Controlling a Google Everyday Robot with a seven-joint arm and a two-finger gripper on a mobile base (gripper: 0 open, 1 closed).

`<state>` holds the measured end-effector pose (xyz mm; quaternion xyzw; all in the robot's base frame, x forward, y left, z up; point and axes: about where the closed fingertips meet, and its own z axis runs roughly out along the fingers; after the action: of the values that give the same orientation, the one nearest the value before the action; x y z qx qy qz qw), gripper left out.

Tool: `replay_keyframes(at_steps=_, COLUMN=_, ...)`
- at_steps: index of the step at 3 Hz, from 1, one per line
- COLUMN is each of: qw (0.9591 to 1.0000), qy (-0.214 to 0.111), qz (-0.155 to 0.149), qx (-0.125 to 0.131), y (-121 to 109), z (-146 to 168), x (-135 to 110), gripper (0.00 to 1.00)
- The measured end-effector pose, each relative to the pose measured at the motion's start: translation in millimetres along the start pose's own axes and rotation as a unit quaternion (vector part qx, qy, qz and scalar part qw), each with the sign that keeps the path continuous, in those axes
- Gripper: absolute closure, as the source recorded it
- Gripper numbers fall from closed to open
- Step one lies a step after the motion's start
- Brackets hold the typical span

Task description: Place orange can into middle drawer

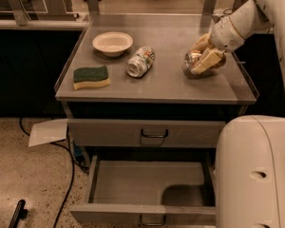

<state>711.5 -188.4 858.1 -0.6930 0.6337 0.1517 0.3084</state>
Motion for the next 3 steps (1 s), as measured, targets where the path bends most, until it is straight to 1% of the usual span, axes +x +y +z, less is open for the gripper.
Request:
replay_keyframes(at_steps=1, qw=0.9995, qy=-0.012, qz=-0.016, qx=0.025, y=7.0, z=-32.1, x=-25.9, gripper=1.0)
replay_keyframes(at_steps=2, qw=0.9956, qy=-0.034, qz=-0.013, qx=0.086, y=28.6, z=-89.9, x=-51.3, gripper=1.0)
replay_keyframes(at_steps=3, qw=0.982, qy=-0.071, qz=-0.012, qx=0.174, y=60.8, z=-156.3, x=-89.0, gripper=1.0)
